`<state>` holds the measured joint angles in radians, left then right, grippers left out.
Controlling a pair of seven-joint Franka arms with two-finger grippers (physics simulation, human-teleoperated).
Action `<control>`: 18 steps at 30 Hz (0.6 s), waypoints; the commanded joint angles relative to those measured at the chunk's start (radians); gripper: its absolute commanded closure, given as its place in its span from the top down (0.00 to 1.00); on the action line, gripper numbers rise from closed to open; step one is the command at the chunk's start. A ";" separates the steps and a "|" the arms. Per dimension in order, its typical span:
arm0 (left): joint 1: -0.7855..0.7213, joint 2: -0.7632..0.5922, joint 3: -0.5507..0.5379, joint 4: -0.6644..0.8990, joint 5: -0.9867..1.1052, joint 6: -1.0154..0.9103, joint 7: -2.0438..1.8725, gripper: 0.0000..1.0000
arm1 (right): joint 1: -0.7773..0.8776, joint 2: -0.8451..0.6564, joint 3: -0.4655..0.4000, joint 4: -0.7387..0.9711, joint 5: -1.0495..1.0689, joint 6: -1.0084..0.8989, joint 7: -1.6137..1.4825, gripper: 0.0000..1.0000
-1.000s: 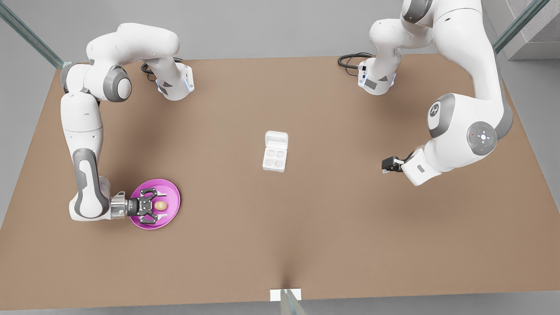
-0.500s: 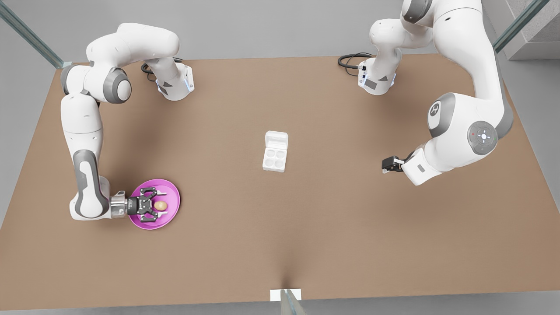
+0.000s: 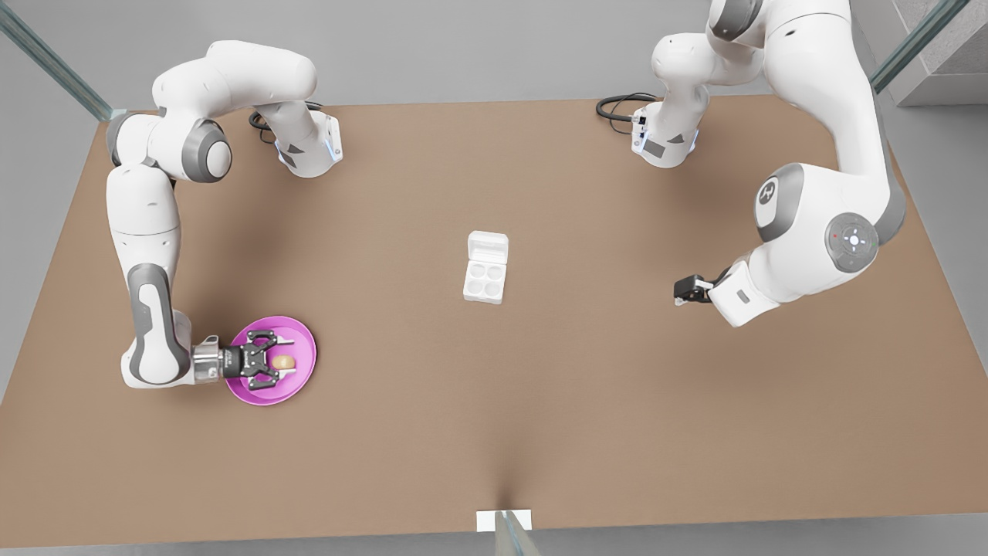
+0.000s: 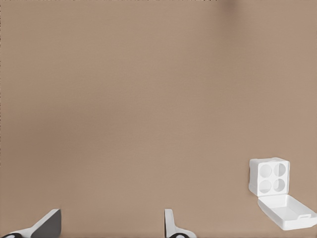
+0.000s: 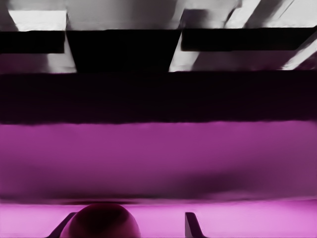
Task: Pack egg into the box and close the box lid
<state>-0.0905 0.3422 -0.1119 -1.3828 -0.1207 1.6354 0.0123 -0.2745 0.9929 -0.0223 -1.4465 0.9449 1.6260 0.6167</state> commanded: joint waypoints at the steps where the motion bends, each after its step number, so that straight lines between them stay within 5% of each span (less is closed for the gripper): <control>1: 0.000 0.000 0.000 -0.001 0.000 0.000 0.000 1.00 | 0.000 0.000 -0.001 0.000 0.000 0.000 0.000 0.60; 7: 0.000 0.003 0.000 0.021 0.000 -0.006 0.000 1.00 | 0.001 0.006 -0.011 0.000 0.000 0.002 -0.002 0.60; 18: 0.000 0.005 0.000 0.021 0.000 -0.005 0.000 1.00 | 0.000 -0.011 -0.013 0.020 0.009 -0.026 0.025 0.44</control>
<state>-0.0905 0.3459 -0.1105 -1.3622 -0.1212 1.6292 0.0123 -0.2744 0.9777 -0.0349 -1.4189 0.9560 1.6014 0.6410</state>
